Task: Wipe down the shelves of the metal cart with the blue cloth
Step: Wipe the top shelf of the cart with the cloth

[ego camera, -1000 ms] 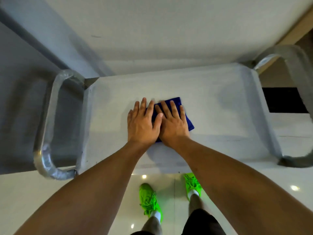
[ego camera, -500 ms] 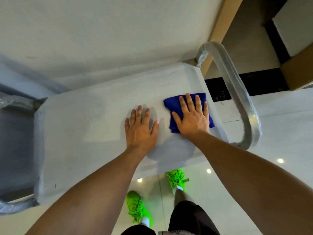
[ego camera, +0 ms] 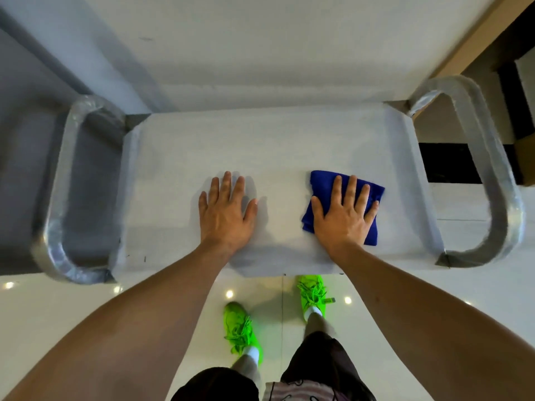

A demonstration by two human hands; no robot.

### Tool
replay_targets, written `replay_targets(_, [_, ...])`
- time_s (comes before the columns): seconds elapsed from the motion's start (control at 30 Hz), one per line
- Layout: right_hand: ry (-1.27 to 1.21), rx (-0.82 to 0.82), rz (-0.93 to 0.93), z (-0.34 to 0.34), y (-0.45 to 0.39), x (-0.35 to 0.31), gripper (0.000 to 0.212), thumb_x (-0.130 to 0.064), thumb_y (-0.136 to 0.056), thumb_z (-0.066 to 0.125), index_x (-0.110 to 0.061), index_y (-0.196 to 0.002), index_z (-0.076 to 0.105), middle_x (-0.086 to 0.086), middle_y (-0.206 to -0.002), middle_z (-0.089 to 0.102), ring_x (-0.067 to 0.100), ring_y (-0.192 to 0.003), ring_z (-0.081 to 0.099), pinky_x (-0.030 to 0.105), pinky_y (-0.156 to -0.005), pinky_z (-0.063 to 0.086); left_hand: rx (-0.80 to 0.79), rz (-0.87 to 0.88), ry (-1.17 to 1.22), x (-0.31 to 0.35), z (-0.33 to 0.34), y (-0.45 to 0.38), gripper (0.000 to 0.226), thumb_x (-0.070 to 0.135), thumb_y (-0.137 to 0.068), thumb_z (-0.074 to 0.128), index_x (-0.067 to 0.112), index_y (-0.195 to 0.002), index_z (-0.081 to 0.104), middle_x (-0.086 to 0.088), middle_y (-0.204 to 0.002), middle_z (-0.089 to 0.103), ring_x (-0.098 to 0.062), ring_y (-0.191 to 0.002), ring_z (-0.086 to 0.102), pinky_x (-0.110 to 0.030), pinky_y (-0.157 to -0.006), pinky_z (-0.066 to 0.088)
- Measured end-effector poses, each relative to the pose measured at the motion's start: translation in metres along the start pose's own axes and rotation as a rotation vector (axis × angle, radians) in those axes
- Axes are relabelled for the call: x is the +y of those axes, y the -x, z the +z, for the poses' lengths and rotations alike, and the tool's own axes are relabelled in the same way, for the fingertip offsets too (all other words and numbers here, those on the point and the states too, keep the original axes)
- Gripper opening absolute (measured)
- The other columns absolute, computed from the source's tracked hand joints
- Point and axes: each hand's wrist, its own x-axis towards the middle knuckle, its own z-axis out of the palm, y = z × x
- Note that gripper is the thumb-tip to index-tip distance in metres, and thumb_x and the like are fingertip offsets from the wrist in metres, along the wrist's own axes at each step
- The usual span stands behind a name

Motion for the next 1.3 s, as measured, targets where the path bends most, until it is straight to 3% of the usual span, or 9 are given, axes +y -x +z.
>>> replay_targets(0.37, [0.076,-0.041,-0.262,0.044,0.065,-0.17,0.078,-0.07,-0.096,0.006,-0.026,-0.16,-0.002,0.004,-0.168,-0.008,0.032,-0.152,-0.013,0.056,-0.119,-0.012,0.077,-0.149,0.013,-0.159,-0.032,0.057,0.067,0.054,-0.102,0.026,0.023,-0.159,0.014,-0.007,-0.167,0.007,-0.029,-0.153,0.002,-0.051,-0.122,0.008])
replay_targets(0.57, [0.103,-0.082,-0.449,0.065,0.118,-0.24,0.079,-0.07,-0.094,0.004,-0.026,-0.159,0.0,0.006,-0.168,-0.006,0.033,-0.152,-0.012,0.057,-0.118,-0.014,0.11,-0.222,0.097,-0.195,-0.041,0.075,0.068,0.062,-0.1,0.015,0.03,-0.159,0.005,0.0,-0.168,-0.003,-0.024,-0.153,-0.008,-0.047,-0.121,-0.001])
replay_targets(0.7, [0.076,-0.103,-0.552,0.076,0.162,-0.263,0.074,-0.064,-0.095,0.012,-0.028,-0.16,0.005,0.006,-0.168,0.0,0.033,-0.152,-0.012,0.058,-0.118,-0.013,0.129,-0.201,0.102,-0.195,-0.037,0.081,0.068,0.065,-0.097,0.009,0.034,-0.158,0.005,0.003,-0.168,0.0,-0.021,-0.153,-0.004,-0.046,-0.121,0.001])
replay_targets(0.9, [0.056,-0.116,-0.7,0.071,0.171,-0.239,0.07,-0.064,-0.099,0.014,-0.03,-0.159,0.002,0.002,-0.168,0.009,0.029,-0.153,-0.006,0.055,-0.121,-0.007,0.101,-0.187,0.056,-0.188,-0.027,0.083,0.068,0.065,-0.098,0.008,0.033,-0.158,0.007,0.001,-0.168,0.003,-0.023,-0.153,-0.005,-0.047,-0.122,0.002])
replay_targets(1.0, [0.05,-0.088,-0.765,0.062,0.16,-0.209,0.067,-0.061,-0.101,0.018,-0.03,-0.159,0.011,-0.002,-0.166,0.017,0.027,-0.153,0.001,0.053,-0.122,-0.002,0.084,-0.151,0.072,-0.164,-0.02,0.085,0.068,0.062,-0.099,0.011,0.03,-0.159,0.009,-0.001,-0.168,0.004,-0.023,-0.153,-0.003,-0.043,-0.12,-0.001])
replay_targets(1.3, [0.008,-0.043,-0.534,0.036,0.122,-0.063,0.067,-0.065,-0.099,0.018,-0.031,-0.157,0.02,-0.003,-0.166,0.017,0.025,-0.153,0.003,0.051,-0.122,-0.005,-0.003,0.027,0.041,-0.029,0.007,0.075,0.067,0.058,-0.1,0.017,0.026,-0.159,0.013,-0.005,-0.167,0.008,-0.028,-0.153,0.002,-0.047,-0.123,0.011])
